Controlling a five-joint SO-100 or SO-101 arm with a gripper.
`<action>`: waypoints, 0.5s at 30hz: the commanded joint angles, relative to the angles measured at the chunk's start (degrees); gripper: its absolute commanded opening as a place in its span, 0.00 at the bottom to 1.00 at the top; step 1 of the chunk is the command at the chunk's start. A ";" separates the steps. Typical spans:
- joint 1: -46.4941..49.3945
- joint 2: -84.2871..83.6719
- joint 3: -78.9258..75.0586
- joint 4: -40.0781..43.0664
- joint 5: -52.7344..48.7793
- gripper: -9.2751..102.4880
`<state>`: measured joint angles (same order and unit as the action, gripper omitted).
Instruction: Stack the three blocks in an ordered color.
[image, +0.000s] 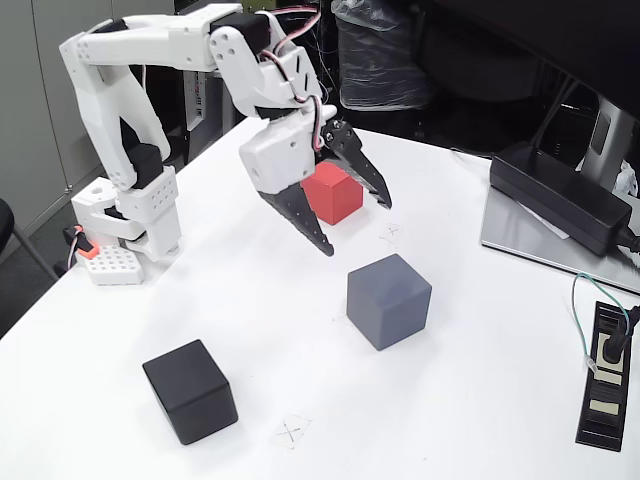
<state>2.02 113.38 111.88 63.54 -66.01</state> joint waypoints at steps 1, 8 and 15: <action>0.09 -5.01 -5.36 0.26 -0.09 0.35; 0.26 -17.67 -12.30 0.79 0.00 0.35; -0.09 -25.05 -14.41 0.79 0.00 0.35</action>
<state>2.11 89.38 99.40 64.07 -66.01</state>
